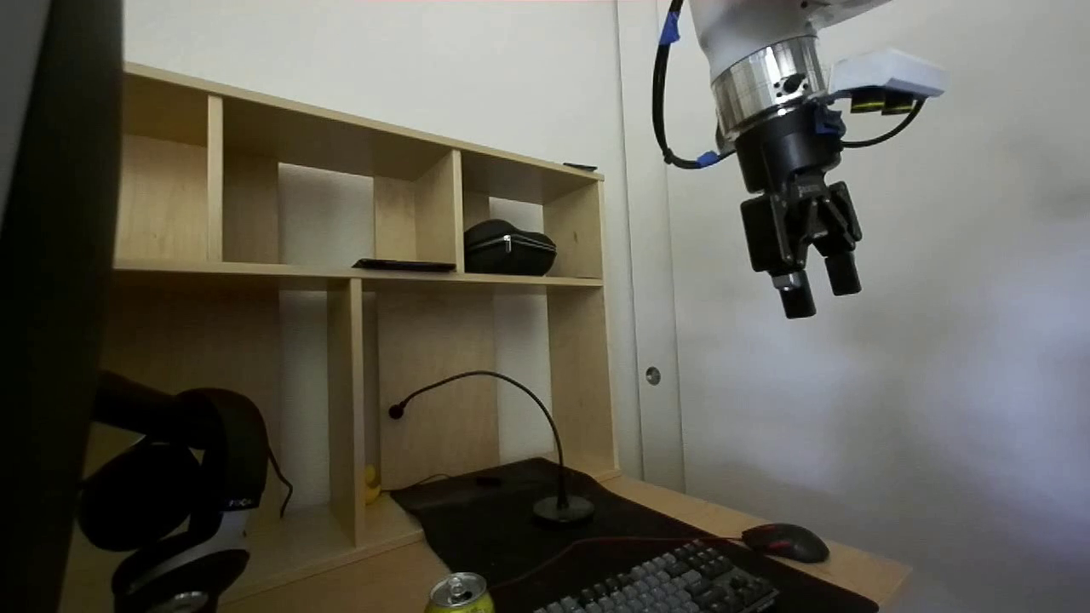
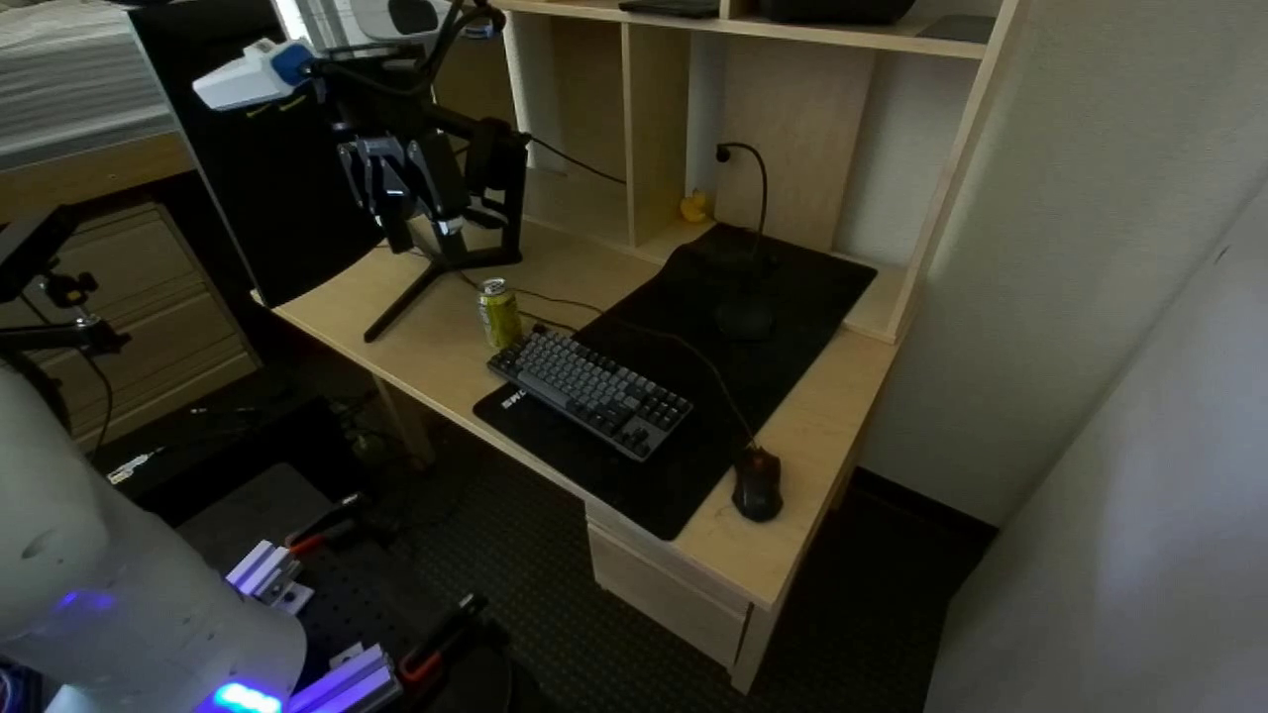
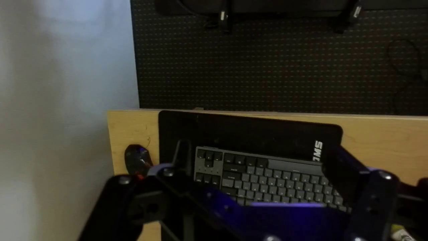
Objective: Move the mic
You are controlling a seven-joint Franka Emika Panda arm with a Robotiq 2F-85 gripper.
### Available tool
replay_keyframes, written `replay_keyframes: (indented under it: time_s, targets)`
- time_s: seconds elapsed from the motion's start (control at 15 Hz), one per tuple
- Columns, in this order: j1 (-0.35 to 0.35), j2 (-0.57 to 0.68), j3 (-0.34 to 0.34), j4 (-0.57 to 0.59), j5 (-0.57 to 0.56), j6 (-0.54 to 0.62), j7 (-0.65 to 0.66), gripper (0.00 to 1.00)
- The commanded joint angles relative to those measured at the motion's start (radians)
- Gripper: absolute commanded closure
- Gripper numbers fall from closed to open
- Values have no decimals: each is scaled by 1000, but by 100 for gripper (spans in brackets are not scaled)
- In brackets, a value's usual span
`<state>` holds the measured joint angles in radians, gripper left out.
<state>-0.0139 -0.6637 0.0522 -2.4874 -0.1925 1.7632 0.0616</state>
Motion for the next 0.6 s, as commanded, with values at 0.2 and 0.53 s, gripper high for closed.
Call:
replay_keyframes:
  time_s: [0.2,0.53]
  targets:
    - [7,28,-16,50,79,29,11,0]
    - [-41,228,-47,84,35,153,34,0]
